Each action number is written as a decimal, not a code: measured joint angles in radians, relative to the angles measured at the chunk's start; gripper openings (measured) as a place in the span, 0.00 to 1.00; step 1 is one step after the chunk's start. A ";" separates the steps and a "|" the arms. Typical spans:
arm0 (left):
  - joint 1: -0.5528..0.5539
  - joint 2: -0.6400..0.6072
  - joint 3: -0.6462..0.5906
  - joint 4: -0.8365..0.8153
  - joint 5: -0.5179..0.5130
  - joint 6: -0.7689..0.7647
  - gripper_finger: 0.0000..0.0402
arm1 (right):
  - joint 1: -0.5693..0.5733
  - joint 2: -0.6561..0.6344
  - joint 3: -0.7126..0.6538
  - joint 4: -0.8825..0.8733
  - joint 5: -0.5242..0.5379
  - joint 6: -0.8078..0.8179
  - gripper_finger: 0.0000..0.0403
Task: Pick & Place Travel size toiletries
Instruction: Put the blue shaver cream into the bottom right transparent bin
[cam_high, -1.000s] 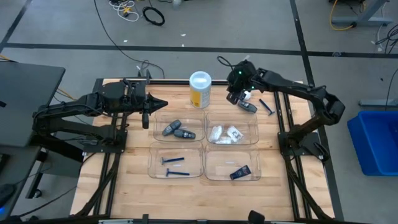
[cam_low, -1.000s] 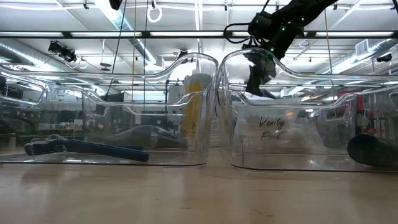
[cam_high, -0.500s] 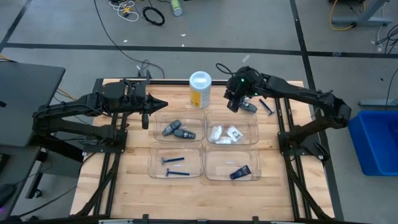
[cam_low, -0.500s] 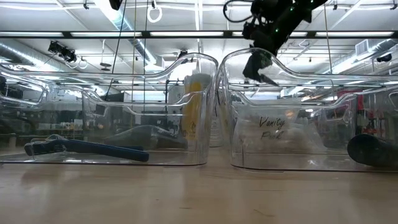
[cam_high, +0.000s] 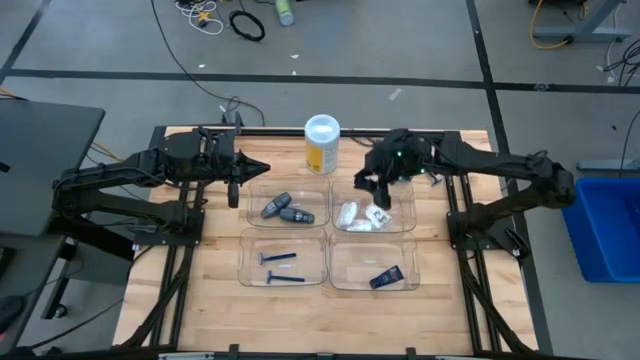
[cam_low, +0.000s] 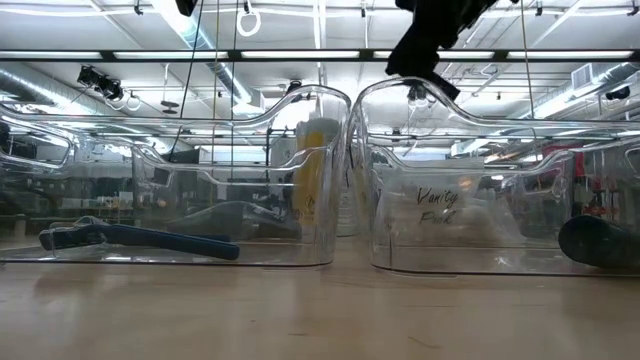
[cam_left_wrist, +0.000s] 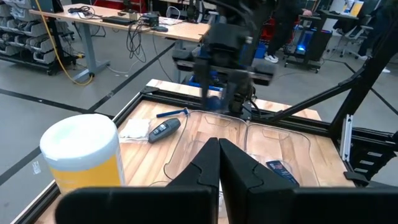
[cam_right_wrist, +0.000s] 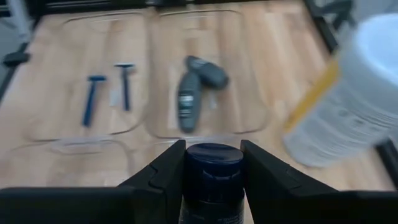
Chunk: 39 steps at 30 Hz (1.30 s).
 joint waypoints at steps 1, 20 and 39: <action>0.000 0.000 0.000 0.000 0.000 0.000 0.02 | 0.019 0.000 0.000 0.000 0.000 0.000 0.34; 0.000 0.000 0.000 -0.002 -0.028 0.020 0.03 | 0.245 0.000 0.000 -0.001 0.001 0.007 0.35; 0.000 0.000 0.000 -0.001 0.031 -0.014 0.01 | 0.457 0.007 -0.070 -0.020 0.054 0.181 0.33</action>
